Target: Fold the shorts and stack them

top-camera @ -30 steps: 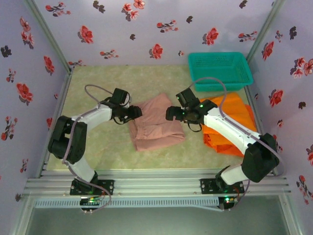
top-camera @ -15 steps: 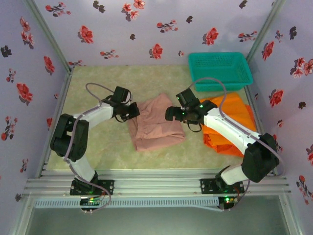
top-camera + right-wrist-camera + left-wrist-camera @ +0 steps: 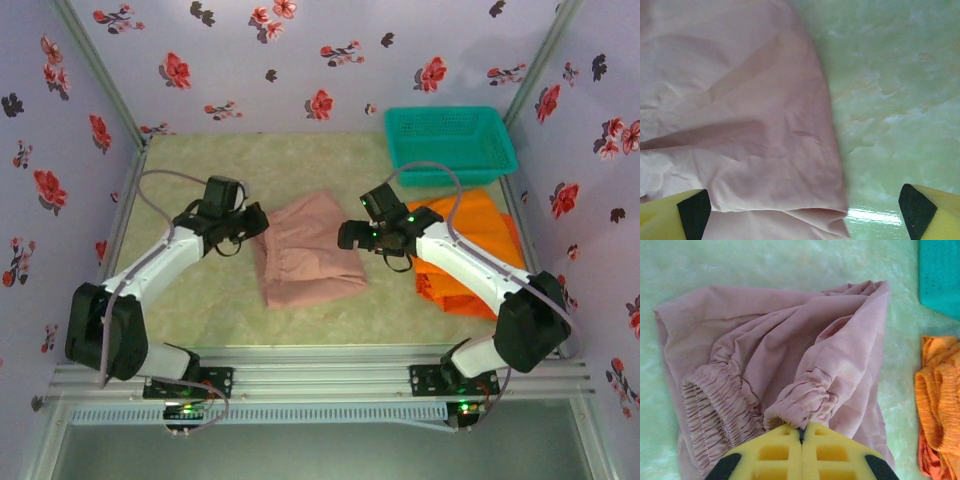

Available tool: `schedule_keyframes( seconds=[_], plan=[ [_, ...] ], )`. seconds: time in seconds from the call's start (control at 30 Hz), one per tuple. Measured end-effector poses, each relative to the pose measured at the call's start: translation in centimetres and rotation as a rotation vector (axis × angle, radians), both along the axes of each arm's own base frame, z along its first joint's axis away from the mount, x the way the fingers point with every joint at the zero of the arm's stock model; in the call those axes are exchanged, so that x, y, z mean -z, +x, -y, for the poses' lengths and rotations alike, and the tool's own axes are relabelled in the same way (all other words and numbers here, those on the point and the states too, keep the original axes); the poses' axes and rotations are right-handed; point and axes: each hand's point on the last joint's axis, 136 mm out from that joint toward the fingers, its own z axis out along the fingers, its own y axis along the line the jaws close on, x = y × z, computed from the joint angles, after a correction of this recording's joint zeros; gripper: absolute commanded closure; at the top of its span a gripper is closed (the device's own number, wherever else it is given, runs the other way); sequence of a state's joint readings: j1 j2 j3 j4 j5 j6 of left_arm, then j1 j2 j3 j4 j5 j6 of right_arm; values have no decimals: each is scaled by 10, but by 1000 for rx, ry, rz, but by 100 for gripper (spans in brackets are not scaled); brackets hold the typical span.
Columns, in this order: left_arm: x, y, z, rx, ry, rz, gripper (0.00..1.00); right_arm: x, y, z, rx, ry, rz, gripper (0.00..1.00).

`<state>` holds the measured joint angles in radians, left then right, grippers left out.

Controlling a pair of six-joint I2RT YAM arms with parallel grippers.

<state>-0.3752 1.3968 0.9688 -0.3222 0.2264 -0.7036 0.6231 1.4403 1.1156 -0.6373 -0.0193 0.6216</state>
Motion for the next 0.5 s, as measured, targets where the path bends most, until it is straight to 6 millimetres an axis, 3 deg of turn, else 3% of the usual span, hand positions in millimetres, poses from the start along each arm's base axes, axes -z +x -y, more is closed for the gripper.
schedule_keyframes(
  seconds=[0.2, 0.33, 0.5],
  plan=[
    [57, -9, -29, -66, 50, -118, 100, 6, -1, -4, -11, 10, -21, 1],
    [91, -4, -47, -116, 57, -183, 100, 13, -4, -6, -18, 11, -43, 1],
    [109, 7, -61, -155, 27, -204, 99, 17, -11, -11, -41, 9, -57, 2]
  ],
)
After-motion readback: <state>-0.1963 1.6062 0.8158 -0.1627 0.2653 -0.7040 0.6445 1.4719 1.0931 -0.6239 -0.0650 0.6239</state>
